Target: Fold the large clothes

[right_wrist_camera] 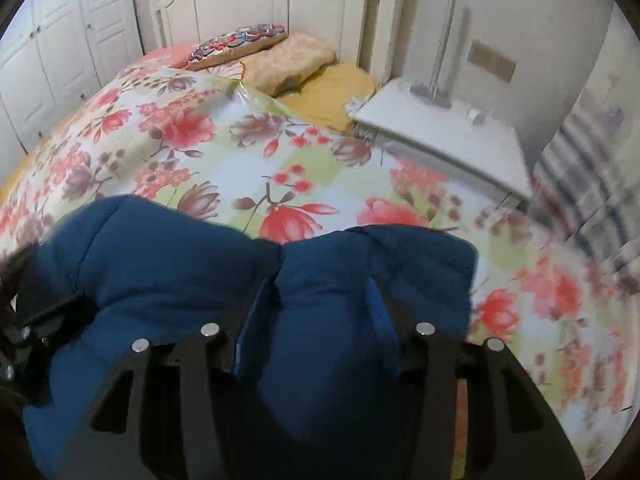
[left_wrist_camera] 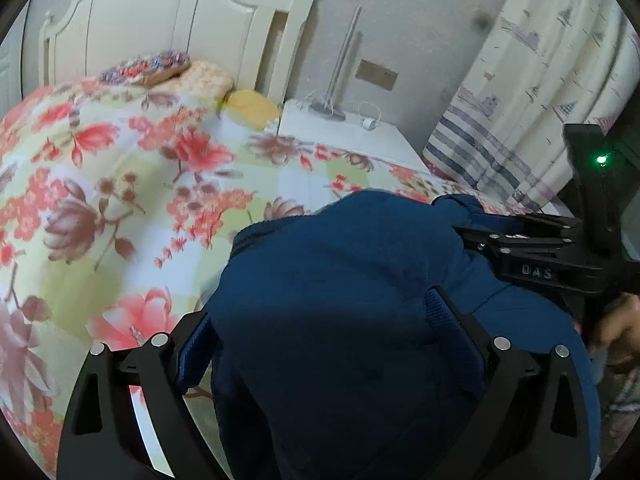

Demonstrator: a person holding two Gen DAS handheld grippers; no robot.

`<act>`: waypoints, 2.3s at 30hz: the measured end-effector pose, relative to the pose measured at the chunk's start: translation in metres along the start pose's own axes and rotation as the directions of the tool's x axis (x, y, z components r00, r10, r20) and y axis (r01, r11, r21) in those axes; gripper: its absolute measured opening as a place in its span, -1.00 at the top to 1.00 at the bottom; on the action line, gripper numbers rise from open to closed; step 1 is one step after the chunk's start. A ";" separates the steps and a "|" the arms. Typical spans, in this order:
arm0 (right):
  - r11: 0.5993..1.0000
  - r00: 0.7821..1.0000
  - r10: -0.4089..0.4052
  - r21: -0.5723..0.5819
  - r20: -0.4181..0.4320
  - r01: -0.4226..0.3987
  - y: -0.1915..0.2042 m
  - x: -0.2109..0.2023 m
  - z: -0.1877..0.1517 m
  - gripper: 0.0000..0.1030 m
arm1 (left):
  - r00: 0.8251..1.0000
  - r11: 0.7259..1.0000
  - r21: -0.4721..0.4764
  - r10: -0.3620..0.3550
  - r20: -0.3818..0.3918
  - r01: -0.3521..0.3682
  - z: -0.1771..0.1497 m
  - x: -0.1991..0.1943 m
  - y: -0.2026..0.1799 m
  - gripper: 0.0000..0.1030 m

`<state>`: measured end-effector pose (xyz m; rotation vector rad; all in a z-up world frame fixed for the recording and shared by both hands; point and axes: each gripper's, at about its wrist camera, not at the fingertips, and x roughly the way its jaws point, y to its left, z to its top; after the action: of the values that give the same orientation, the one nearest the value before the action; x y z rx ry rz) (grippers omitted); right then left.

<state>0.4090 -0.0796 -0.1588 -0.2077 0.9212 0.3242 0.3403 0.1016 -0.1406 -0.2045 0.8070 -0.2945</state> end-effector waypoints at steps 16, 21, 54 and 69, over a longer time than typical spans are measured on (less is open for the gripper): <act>0.982 0.993 -0.101 -0.168 -0.068 0.089 0.031 0.005 0.022 -0.03 | 0.999 0.998 -0.043 -0.041 -0.010 0.041 -0.003 0.002 0.008 -0.91; 0.987 0.991 0.120 -0.116 0.063 -0.112 0.038 -0.043 0.043 -0.04 | 1.000 0.999 -0.035 -0.028 -0.004 0.027 -0.003 0.001 0.006 -0.91; 0.856 0.894 0.439 0.259 0.094 -0.447 -0.033 -0.094 -0.149 -0.95 | 0.961 0.939 -0.266 -0.254 -0.111 0.218 -0.065 -0.065 0.043 -0.91; 0.659 0.730 0.662 0.334 0.169 -0.674 -0.031 -0.067 -0.202 -0.96 | 0.804 0.831 -0.330 -0.536 -0.257 0.448 -0.083 -0.040 0.029 -0.80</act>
<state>0.2319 -0.1838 -0.2224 0.5225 0.9848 0.8277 0.2589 0.1361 -0.1779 -0.6292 1.1326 -0.7422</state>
